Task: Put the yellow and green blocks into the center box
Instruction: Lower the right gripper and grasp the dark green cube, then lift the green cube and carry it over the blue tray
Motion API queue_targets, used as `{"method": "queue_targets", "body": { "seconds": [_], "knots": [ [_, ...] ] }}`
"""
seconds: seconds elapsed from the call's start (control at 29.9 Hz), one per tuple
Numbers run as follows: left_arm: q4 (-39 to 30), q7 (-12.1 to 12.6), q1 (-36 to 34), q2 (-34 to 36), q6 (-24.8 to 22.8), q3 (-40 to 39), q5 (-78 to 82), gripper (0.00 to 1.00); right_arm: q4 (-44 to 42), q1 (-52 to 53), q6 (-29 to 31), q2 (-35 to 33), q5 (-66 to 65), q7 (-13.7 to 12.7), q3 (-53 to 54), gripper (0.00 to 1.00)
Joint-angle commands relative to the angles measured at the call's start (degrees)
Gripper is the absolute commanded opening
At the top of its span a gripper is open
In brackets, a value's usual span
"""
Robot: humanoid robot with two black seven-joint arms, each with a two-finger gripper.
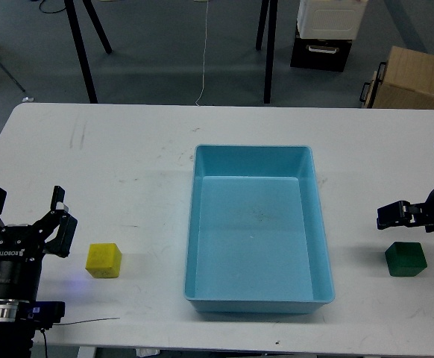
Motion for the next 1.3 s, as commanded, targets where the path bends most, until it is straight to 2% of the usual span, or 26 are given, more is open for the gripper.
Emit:
{"method": "queue_targets", "body": {
  "seconds": [0.0,0.6,0.63,0.67,0.73,0.8,0.87,0.94,1.17,1.27],
  "knots": [
    [0.11,0.02,-0.17,-0.02,0.0,0.27,0.43,1.0,0.01,-1.06,-0.01,-0.12,-0.14,0.01,0.23,1.0],
    [1.43,0.11,-0.61,-0.37,0.0,0.27,1.57,1.0,-1.22,-4.84,-0.01,0.32,-0.32,-0.16,0.4,0.98],
    [1.51,0.2,-0.61,-0.46,0.0,0.27,1.57,1.0,-1.14,-4.84,-0.01,0.32,-0.32,-0.16,0.4,0.95],
    [1.51,0.2,-0.61,-0.46,0.0,0.36,1.57,1.0,-1.05,-4.84,-0.06,0.32,-0.32,-0.16,0.4,0.87],
    [1.51,0.11,-0.7,-0.46,0.0,0.8,1.66,1.0,-1.05,-4.92,-0.06,0.14,-0.58,-0.25,0.4,0.64],
    [1.51,0.11,-0.79,-0.46,0.0,0.98,1.66,1.0,-1.05,-5.45,-0.49,-0.12,-1.72,-0.25,0.4,0.35],
    [1.51,0.11,-0.88,-0.46,0.0,1.07,1.66,1.0,-1.05,-6.76,-2.33,-0.3,-1.99,-0.25,0.75,0.24],
    [1.51,0.02,-0.79,-0.55,0.0,1.07,1.66,1.0,-0.79,-7.12,-3.31,-0.47,-2.16,-0.25,1.02,0.02],
    [1.43,0.02,-0.61,-0.64,0.0,1.07,1.66,1.0,2.46,-5.63,-2.96,-4.16,-1.38,-0.34,8.74,0.0],
    [1.43,0.02,-0.7,-0.99,0.0,1.07,1.66,1.0,4.22,-0.03,-1.91,-4.95,-1.11,-0.43,9.81,0.0]
  ]
}}
